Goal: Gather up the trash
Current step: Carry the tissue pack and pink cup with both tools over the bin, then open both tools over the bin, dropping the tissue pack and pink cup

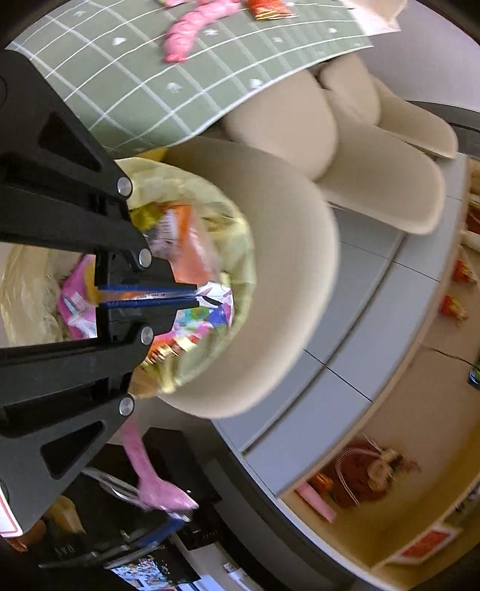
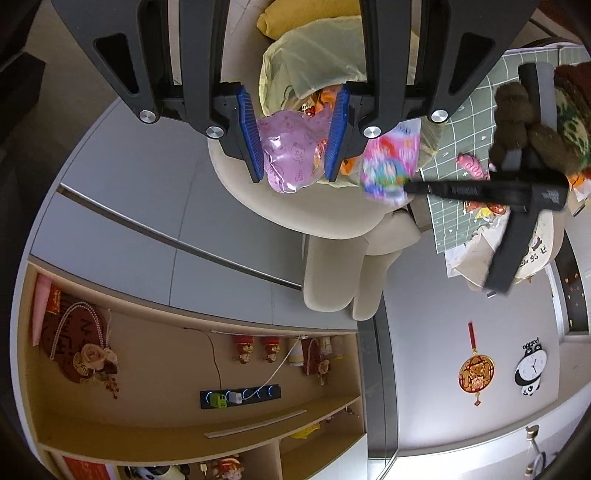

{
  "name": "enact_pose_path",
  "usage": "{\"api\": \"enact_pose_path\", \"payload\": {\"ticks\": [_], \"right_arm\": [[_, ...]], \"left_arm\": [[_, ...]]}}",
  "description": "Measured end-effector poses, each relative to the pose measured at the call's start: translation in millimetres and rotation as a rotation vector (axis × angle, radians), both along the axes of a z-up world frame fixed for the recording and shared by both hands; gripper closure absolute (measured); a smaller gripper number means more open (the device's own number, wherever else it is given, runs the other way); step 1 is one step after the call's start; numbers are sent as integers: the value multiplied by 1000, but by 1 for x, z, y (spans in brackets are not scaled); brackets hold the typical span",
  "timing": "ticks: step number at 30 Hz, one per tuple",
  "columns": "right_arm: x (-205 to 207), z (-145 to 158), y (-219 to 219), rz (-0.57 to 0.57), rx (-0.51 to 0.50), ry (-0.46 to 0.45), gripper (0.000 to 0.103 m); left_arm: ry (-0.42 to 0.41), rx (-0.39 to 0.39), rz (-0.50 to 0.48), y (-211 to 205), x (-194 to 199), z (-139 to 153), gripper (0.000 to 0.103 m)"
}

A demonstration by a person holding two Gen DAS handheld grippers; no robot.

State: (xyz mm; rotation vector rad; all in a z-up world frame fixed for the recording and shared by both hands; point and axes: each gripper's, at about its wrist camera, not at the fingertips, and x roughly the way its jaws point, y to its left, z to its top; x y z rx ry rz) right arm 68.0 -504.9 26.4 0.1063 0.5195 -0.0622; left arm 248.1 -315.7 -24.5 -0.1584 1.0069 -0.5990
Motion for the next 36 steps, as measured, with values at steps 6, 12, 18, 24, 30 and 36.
{"api": "enact_pose_path", "payload": {"ticks": [6,12,18,24,30,36], "right_arm": [[14,-8,-3,5,42,15,70],[41,-17,15,66,74,53,70],[78,-44,59,170,24,137,70],[111,-88,79,205,-8,322,70],[127,-121,78,172,7,453,70],[117,-112,84,174,58,414,66]], "left_arm": [[34,17,27,11,3,-8,72],[-46,35,76,41,-5,21,64],[-99,88,123,81,-18,35,60],[-52,116,241,146,-27,27,58],[8,114,346,200,-34,9,58],[23,105,368,227,-38,3,58]]}}
